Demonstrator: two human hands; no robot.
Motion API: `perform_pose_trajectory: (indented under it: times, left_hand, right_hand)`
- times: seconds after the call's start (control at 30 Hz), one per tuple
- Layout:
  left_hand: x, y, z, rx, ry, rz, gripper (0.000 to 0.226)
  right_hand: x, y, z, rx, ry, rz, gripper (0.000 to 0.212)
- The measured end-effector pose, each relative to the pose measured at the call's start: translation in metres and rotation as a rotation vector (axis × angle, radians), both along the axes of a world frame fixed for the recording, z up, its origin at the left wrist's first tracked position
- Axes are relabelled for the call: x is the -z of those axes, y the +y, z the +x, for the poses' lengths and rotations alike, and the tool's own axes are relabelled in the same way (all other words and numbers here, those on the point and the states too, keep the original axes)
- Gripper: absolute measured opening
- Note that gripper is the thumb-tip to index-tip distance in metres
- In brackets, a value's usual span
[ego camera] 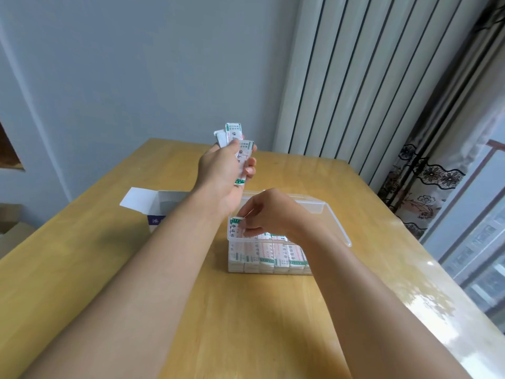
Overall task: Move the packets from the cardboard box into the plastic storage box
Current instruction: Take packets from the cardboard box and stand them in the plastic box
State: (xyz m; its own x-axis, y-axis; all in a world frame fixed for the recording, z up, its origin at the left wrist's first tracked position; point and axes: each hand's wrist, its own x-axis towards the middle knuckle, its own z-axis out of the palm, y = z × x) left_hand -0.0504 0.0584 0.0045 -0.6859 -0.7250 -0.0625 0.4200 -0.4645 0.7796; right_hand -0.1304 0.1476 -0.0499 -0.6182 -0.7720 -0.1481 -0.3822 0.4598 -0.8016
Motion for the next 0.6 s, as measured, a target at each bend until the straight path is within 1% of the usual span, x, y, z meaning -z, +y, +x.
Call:
perform_pose_trajectory:
  times: [0.07, 0.2, 0.27, 0.47, 0.53, 0.6]
  left_hand:
    - [0.0, -0.001, 0.002, 0.005, -0.006, 0.001, 0.02]
    - [0.001, -0.005, 0.002, 0.015, 0.001, 0.007, 0.022]
    - [0.001, -0.006, 0.001, 0.016, 0.005, 0.014, 0.022]
    - [0.004, -0.007, 0.001, 0.048, -0.002, 0.009, 0.022]
    - [0.003, -0.007, 0.001, 0.052, -0.006, 0.01, 0.021]
    - [0.002, -0.008, 0.001, 0.06, -0.013, 0.004, 0.018]
  right_hand:
    - [0.001, -0.004, 0.0, 0.0, 0.058, 0.053, 0.012]
    - [0.0, -0.01, 0.0, -0.025, 0.282, 0.174, 0.011]
    - [0.0, -0.012, -0.001, -0.032, 0.358, 0.207, 0.012]
    - [-0.001, -0.013, 0.002, -0.107, 0.355, 0.335, 0.023]
    - [-0.008, -0.009, 0.002, -0.103, 0.354, 0.33, 0.027]
    - [-0.021, 0.0, 0.0, -0.059, 0.369, 0.262, 0.025]
